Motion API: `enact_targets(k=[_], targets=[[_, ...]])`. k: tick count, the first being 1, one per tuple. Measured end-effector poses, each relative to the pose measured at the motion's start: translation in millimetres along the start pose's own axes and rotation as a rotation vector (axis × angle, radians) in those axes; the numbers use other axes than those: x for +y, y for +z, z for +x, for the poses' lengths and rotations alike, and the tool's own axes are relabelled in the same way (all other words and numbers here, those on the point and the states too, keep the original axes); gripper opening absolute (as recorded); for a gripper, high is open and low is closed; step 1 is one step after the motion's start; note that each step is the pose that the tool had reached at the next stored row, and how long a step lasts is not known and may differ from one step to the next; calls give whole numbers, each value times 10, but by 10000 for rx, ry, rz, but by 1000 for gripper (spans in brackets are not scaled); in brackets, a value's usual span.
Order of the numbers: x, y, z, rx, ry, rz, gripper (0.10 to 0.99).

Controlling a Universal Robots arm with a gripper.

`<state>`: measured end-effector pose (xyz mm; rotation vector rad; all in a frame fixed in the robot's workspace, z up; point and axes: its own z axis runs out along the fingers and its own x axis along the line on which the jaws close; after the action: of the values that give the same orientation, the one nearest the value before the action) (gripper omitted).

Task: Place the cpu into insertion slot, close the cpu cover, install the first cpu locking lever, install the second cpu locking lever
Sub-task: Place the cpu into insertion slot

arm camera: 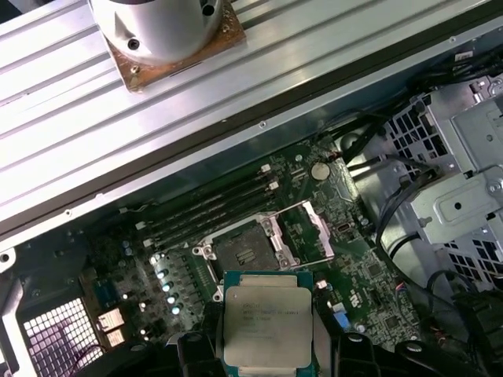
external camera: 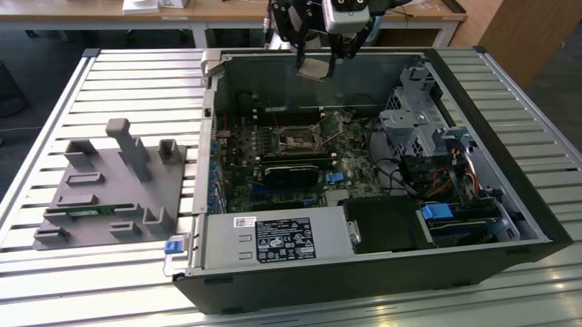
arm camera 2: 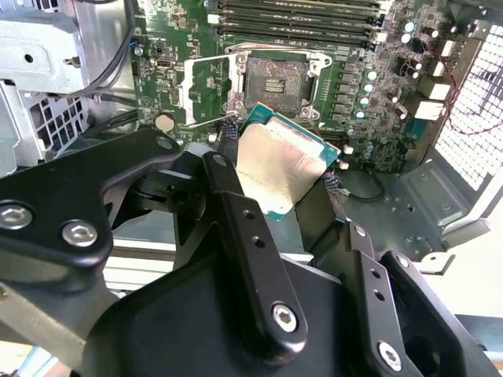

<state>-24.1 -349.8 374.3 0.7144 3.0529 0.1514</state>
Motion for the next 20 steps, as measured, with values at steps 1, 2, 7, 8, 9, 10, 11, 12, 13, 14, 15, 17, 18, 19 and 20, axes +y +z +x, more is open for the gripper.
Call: enact_targets(k=[1, 2, 7, 8, 9, 10, 11, 12, 13, 14, 15, 17, 18, 19, 20], targets=[[0, 0, 0, -5, 48, -1, 541], [0, 0, 0, -9, 97, -2, 541], [0, 0, 0, -31, 325, -6, 541], [0, 1, 0, -35, 374, -7, 541], [0, 1, 0, -39, 416, -8, 541], [0, 1, 0, -43, 455, -8, 541], [0, 1, 0, -46, 493, -9, 541], [0, 1, 0, -50, 532, -10, 541], [0, 1, 0, -54, 570, -11, 541], [0, 1, 0, -57, 608, -11, 541], [0, 1, 0, -61, 646, -12, 541], [0, 1, 0, -68, 722, -14, 541], [0, 1, 0, -72, 763, -15, 541], [0, 1, 0, -76, 801, -15, 541], [0, 1, 0, -79, 838, -16, 541]])
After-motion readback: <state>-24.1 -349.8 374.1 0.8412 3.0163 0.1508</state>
